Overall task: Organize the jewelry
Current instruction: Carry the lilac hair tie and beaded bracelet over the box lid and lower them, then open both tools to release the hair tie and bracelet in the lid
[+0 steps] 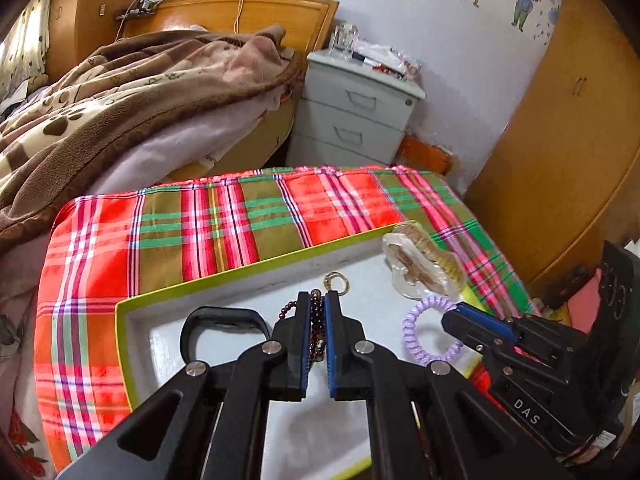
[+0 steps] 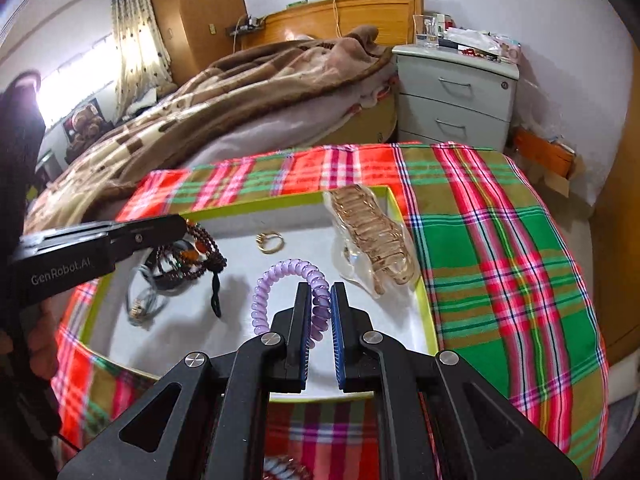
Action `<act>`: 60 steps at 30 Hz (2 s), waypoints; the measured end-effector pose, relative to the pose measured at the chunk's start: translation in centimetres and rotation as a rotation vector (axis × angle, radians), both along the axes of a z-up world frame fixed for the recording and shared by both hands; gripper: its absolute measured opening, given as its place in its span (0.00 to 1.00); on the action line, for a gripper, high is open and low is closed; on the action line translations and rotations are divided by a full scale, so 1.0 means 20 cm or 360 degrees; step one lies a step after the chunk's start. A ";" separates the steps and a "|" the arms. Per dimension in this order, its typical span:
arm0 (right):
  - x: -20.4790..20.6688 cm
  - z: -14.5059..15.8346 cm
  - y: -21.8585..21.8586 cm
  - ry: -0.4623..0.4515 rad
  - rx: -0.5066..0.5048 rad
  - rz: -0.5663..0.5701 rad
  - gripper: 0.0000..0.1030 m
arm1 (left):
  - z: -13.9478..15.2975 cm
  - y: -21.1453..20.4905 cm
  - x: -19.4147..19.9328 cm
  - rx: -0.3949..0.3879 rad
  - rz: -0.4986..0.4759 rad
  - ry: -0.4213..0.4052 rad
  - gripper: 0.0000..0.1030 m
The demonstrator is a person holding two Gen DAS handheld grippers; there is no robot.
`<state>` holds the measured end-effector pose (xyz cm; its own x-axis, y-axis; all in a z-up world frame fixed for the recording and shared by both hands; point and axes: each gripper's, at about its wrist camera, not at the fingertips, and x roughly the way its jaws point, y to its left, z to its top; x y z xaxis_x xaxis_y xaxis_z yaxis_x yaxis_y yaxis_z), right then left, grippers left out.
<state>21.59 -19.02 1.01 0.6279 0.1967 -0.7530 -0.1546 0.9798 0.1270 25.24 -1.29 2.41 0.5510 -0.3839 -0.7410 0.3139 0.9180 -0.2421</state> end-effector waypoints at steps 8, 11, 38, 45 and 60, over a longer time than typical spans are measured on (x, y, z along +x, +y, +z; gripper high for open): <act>0.04 -0.05 -0.01 0.0044 -0.0070 -0.0017 0.10 | -0.08 -0.05 0.09 0.0044 -0.0027 0.0062 0.07; 0.04 -0.05 -0.01 0.0052 -0.0082 -0.0023 0.10 | -0.10 -0.06 0.10 0.0070 -0.0011 0.0063 0.07; 0.07 -0.09 -0.02 0.0096 -0.0119 -0.0065 0.13 | -0.18 -0.06 0.15 0.0119 0.0017 0.0143 0.21; 0.05 -0.08 -0.02 0.0074 -0.0090 -0.0062 0.15 | -0.16 -0.06 0.12 0.0130 0.0024 0.0121 0.32; -0.09 0.03 -0.04 -0.0051 0.0011 -0.0071 0.36 | -0.01 -0.02 -0.10 0.0101 0.0052 0.0031 0.40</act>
<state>19.74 -19.86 1.66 0.6602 0.1731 -0.7309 -0.1147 0.9849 0.1296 23.24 -1.76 2.14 0.5477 -0.3178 -0.7740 0.2795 0.9414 -0.1888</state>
